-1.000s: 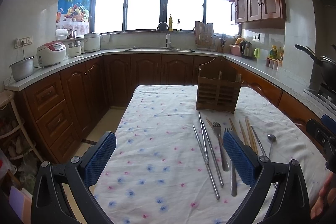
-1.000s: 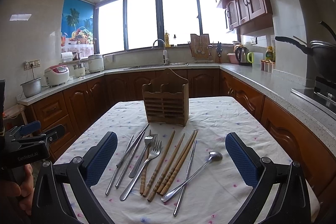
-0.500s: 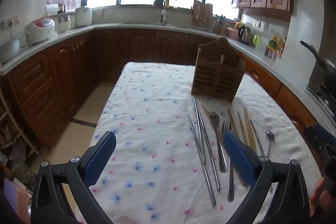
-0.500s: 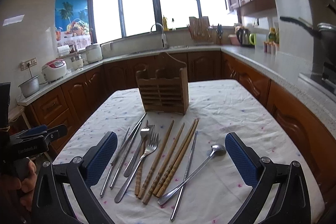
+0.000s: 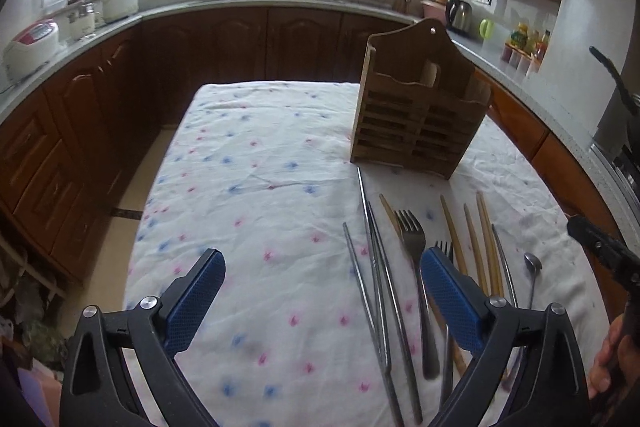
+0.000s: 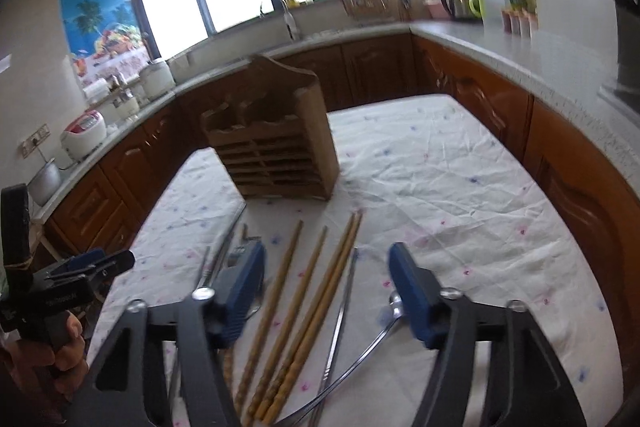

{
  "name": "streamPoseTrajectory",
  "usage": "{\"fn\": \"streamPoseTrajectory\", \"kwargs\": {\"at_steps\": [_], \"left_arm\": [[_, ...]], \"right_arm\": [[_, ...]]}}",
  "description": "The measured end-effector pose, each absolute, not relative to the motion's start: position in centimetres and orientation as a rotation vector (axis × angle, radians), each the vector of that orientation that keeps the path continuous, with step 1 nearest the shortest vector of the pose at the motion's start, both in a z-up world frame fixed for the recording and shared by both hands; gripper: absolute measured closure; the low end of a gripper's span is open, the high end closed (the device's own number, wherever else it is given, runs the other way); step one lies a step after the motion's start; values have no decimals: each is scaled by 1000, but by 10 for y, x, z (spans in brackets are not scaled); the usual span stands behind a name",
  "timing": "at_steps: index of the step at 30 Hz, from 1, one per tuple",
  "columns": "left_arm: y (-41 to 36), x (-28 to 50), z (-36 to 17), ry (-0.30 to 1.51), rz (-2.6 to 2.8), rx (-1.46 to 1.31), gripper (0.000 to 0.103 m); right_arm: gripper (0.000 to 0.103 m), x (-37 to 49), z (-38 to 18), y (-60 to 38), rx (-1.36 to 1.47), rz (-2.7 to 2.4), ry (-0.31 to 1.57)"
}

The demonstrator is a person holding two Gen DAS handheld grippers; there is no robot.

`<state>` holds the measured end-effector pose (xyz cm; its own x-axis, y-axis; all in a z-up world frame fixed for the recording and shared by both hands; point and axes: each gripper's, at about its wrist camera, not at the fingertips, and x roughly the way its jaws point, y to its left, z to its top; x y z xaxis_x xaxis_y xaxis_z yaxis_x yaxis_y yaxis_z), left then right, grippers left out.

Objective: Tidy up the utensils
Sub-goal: 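Grasp a metal chopstick with the left tool while the right tool grasps another metal chopstick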

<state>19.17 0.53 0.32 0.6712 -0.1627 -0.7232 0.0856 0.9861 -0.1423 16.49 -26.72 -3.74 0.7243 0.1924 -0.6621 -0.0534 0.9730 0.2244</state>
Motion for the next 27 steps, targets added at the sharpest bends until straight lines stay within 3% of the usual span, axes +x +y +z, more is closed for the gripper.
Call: {"fn": "streamPoseTrajectory", "kwargs": {"at_steps": [4, 12, 16, 23, 25, 27], "left_arm": [[3, 220, 2, 862, -148, -79, 9], [-10, 281, -17, 950, -179, -49, 18], [-21, 315, -35, 992, -179, -12, 22], [-41, 365, -66, 1070, -178, 50, 38], [-45, 375, -76, 1107, -184, 58, 49], [-52, 380, -80, 1093, -177, 106, 50]], "right_arm": [[66, 187, -57, -270, 192, 126, 846], [79, 209, -93, -260, 153, 142, 989], [79, 217, -102, -261, 150, 141, 1021], [88, 224, -109, -260, 132, 131, 1041], [93, 228, -110, -262, 131, 122, 1050], [96, 232, -111, -264, 138, 123, 1059]]}}
